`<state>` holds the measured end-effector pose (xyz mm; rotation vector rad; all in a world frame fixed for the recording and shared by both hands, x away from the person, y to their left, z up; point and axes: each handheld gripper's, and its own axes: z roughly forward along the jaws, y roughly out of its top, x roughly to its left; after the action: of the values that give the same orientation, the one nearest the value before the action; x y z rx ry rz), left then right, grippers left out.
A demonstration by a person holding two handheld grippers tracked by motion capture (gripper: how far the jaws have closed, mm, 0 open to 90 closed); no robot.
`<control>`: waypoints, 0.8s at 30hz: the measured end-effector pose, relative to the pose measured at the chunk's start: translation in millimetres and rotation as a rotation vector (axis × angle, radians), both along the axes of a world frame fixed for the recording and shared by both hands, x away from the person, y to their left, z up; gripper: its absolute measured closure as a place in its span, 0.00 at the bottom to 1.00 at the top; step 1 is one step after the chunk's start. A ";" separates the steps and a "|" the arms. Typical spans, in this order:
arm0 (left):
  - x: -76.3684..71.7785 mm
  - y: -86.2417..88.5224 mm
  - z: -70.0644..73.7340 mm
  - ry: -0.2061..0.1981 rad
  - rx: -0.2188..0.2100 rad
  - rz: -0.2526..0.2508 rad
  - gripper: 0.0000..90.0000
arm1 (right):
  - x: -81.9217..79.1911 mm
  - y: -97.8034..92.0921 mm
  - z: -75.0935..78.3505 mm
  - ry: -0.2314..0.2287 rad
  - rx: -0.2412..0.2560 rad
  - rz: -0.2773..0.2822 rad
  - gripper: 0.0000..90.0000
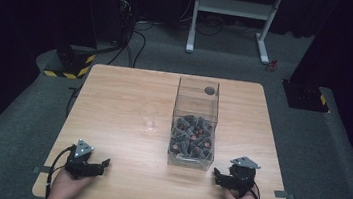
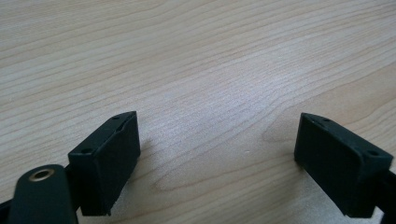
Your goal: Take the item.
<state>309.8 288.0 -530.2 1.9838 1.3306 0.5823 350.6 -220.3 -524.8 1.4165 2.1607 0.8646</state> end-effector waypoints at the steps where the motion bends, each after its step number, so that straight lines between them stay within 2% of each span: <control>1: 0.0 0.0 0.0 0.000 0.001 0.000 0.16 | -0.1 -0.3 -0.2 -0.005 0.000 0.003 0.09; 13: 0.0 0.1 0.0 0.000 -0.002 0.002 0.16 | -1.7 -1.4 0.0 -0.001 -0.001 0.012 0.09; 18: -0.1 0.0 0.0 0.000 -0.002 0.002 0.16 | -1.8 -4.3 0.2 0.002 0.002 0.041 0.09; 24: -0.2 0.1 0.0 -0.001 -0.001 0.003 0.16 | -1.9 -3.8 0.1 0.001 0.002 0.035 0.09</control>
<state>309.6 288.1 -530.2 1.9812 1.3331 0.5835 348.7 -224.1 -524.7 1.3845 2.1924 0.8789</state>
